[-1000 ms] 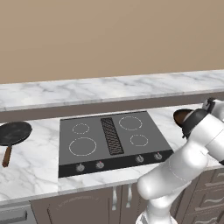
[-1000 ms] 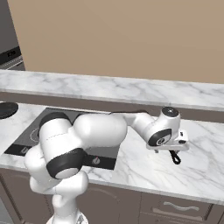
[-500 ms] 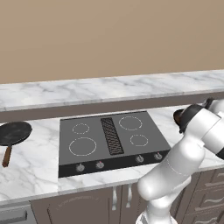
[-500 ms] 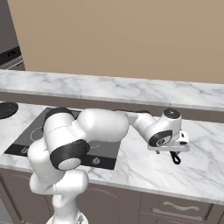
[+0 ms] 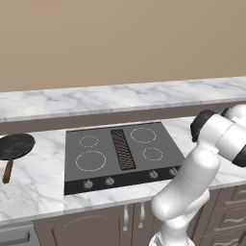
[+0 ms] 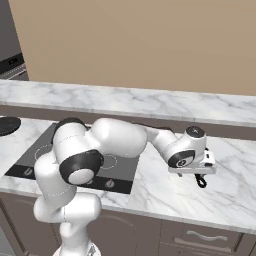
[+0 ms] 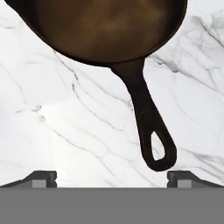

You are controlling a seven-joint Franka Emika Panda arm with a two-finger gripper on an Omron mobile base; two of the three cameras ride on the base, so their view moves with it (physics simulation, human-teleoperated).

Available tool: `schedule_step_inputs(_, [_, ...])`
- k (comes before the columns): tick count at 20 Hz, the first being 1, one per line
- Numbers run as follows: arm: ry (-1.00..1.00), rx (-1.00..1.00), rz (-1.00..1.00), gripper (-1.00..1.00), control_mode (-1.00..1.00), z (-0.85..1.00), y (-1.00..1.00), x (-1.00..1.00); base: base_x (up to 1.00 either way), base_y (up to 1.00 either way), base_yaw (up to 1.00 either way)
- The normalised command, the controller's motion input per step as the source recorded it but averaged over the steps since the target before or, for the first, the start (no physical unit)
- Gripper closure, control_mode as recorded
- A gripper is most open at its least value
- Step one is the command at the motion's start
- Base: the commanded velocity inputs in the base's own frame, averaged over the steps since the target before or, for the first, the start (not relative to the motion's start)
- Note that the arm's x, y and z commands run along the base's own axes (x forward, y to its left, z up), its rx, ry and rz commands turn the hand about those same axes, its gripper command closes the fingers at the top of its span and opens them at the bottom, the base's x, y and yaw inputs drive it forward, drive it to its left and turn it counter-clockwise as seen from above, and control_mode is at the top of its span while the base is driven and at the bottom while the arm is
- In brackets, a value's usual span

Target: Place both pans onto different burners. Then place the mushroom and the steak on different pans.

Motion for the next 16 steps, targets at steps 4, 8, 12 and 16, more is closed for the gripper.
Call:
schedule_step_inputs(4, [0.00,0.00,0.00,-1.00,-1.00,-0.13,-0.03,0.17,0.00,0.00,0.00])
schedule_step_inputs(8, [0.00,0.00,0.00,-1.00,-1.00,-0.09,-0.05,0.16,0.00,0.00,0.00])
schedule_step_inputs(12, [0.00,0.00,0.00,-1.00,-1.00,-0.03,-0.09,0.09,0.00,0.00,0.00])
schedule_step_inputs(16, [0.00,0.00,0.00,-1.00,-1.00,-0.03,-0.11,0.07,0.00,0.00,0.00])
